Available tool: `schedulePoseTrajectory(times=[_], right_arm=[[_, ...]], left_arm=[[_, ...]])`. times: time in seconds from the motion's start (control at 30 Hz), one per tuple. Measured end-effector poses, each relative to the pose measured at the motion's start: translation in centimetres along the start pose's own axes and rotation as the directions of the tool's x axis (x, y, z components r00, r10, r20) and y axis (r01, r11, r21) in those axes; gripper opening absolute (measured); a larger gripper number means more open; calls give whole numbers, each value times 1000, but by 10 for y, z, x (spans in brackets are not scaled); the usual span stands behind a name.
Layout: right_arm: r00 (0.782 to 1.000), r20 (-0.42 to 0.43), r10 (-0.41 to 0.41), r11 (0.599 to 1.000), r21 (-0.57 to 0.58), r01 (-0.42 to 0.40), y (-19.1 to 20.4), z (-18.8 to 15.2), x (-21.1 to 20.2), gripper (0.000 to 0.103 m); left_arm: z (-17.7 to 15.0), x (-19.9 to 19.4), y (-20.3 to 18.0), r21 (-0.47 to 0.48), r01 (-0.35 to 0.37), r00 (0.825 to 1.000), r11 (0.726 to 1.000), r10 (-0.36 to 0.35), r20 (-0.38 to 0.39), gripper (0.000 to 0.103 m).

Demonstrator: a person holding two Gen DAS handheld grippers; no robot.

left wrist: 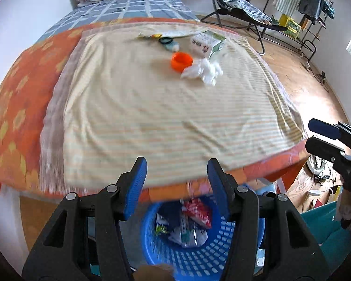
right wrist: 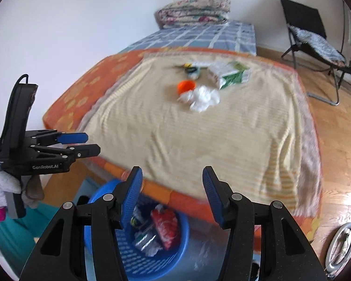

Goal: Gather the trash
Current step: 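Move both grippers back over the orange cap and tissue, then grasp the orange cap with the left gripper while the right gripper closes on the crumpled tissue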

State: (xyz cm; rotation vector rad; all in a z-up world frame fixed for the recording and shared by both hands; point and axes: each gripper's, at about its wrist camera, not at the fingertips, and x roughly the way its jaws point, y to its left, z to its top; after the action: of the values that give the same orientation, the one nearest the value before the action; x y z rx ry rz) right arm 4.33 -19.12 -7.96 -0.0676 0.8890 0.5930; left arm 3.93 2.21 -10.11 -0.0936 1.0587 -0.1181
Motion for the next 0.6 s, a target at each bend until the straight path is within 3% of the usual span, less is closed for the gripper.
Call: schedulePoseTrajectory(times=[0.13, 0.3, 0.47, 0.6], right_arm=[[1000, 1, 9, 1000, 18, -9, -10, 16, 3, 52], [998, 32, -63, 998, 22, 62, -21, 33, 8, 52], [998, 15, -64, 997, 31, 64, -37, 49, 22, 52], [993, 52, -107, 994, 14, 106, -44, 56, 31, 52]], left_arm=[[30, -1, -6, 20, 12, 999, 1000, -13, 36, 55], [66, 1, -12, 18, 36, 994, 999, -38, 104, 55], [103, 22, -9, -43, 87, 992, 995, -83, 91, 55], [125, 40, -5, -86, 108, 991, 990, -100, 85, 55]])
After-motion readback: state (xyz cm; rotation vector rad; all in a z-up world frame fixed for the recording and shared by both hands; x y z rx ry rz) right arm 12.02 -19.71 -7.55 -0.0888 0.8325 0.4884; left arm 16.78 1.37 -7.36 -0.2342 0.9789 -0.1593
